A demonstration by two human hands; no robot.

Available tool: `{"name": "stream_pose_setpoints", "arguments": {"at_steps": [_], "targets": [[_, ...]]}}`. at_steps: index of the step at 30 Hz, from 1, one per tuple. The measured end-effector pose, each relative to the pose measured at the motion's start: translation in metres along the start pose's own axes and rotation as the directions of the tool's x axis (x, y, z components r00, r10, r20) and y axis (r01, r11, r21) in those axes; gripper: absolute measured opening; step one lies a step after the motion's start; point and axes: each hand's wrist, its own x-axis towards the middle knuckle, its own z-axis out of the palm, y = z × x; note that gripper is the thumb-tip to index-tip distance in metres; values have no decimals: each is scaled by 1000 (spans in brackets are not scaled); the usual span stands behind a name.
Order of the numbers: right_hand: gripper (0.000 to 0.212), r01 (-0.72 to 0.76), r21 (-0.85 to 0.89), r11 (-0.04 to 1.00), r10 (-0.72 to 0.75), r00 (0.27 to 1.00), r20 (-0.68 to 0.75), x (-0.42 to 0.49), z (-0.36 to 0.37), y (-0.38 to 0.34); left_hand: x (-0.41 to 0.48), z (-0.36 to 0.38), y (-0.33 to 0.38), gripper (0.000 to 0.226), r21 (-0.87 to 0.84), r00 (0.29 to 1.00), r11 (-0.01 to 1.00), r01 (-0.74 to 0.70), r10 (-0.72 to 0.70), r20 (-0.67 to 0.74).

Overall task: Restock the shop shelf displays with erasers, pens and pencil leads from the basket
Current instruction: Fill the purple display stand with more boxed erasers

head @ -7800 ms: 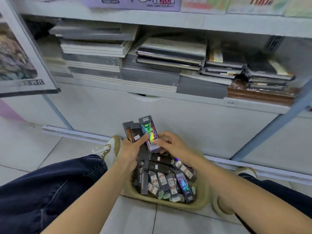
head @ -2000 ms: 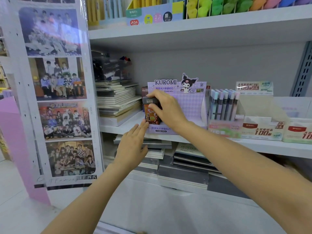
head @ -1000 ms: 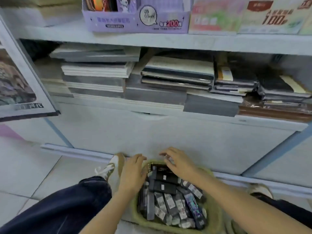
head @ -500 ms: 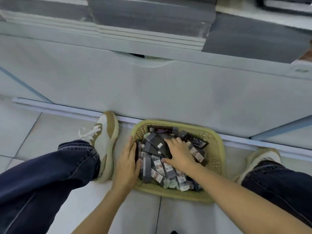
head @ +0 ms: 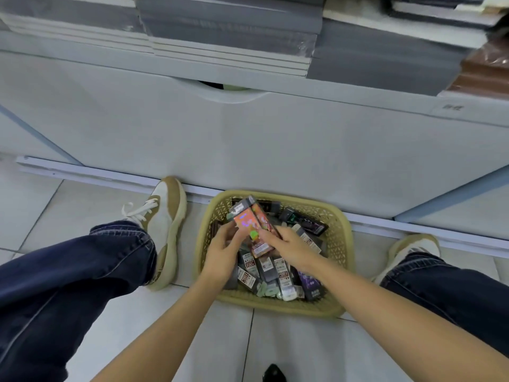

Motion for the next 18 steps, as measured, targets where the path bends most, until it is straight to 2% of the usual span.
{"name": "stream_pose_setpoints", "arguments": {"at_steps": [1, 2, 3, 5, 6, 7, 8, 10, 12, 13, 15, 18], "targets": [[17, -11, 28, 1000, 9, 998, 55, -3, 5, -3, 0, 6, 3, 26, -238, 991, 963, 126, -112, 70], [18, -18, 41, 999, 14, 995, 98, -5, 10, -5, 1, 8, 3, 28, -386, 979, 901, 200, -170, 110], [25, -28, 47, 998, 22, 992, 120, -6, 15, -7, 1, 9, 4, 26, -466, 975, 856, 224, -191, 117], [61, -38, 13, 999, 37, 993, 115, -7, 18, -8, 2, 3, 7, 20, -527, 982, 828, 190, -171, 84], [71, -32, -33, 999, 36, 994, 103, -6, 17, -8, 4, -3, 7, 21, -547, 985, 821, 165, -160, 58], [70, -21, -88, 996, 28, 997, 76, -5, 16, -8, 7, -11, 6, 26, -559, 986, 816, 150, -164, 25], [60, -11, -138, 990, 16, 999, 31, -3, 14, -8, 10, -20, 7, 32, -556, 984, 819, 141, -178, -12], [38, 5, -239, 971, -30, 994, -102, 5, 8, -4, 14, -41, 5, 30, -508, 979, 852, 126, -190, -76], [38, -29, -384, 923, -69, 968, -241, 18, 5, 1, 16, -58, 1, 27, -452, 971, 881, 143, -213, -109], [42, -47, -439, 897, -80, 960, -268, 24, 6, 3, 16, -63, -1, 30, -415, 963, 896, 157, -232, -135], [48, -17, -520, 854, -114, 969, -219, 35, 11, 5, 17, -70, -7, 35, -367, 946, 913, 177, -261, -193], [61, 165, -575, 802, -206, 978, -7, 45, 34, 5, 19, -75, -16, 29, -376, 937, 909, 179, -274, -218]]}}
